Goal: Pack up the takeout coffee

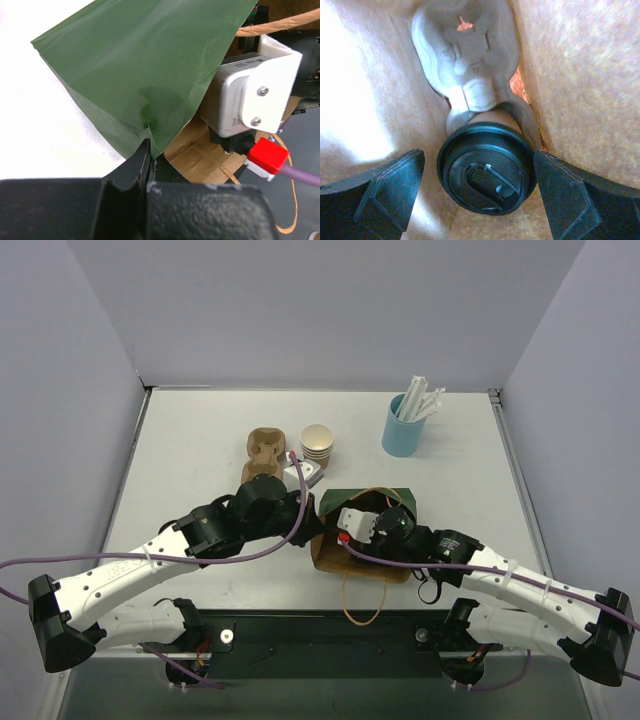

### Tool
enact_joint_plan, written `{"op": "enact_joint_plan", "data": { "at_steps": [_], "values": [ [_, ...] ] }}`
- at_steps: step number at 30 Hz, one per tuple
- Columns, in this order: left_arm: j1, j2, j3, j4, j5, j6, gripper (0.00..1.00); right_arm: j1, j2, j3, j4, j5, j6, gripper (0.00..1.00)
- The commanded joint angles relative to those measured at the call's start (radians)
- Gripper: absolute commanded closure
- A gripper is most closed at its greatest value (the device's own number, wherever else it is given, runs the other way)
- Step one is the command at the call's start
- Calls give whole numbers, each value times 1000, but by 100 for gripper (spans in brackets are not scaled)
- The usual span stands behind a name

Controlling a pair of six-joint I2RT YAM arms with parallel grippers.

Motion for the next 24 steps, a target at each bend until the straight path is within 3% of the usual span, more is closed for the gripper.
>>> {"op": "enact_joint_plan", "data": {
  "at_steps": [1,13,24],
  "values": [
    [-4,-15,33,10,11,15,100,25,6,62,-17,37,35,5],
    [-4,-24,64,-43,6,7,100,88,22,108,-53,62,58,14],
    [-2,-26,113,-111,10,-25,100,120,43,169,-99,65,88,12]
  ]
}}
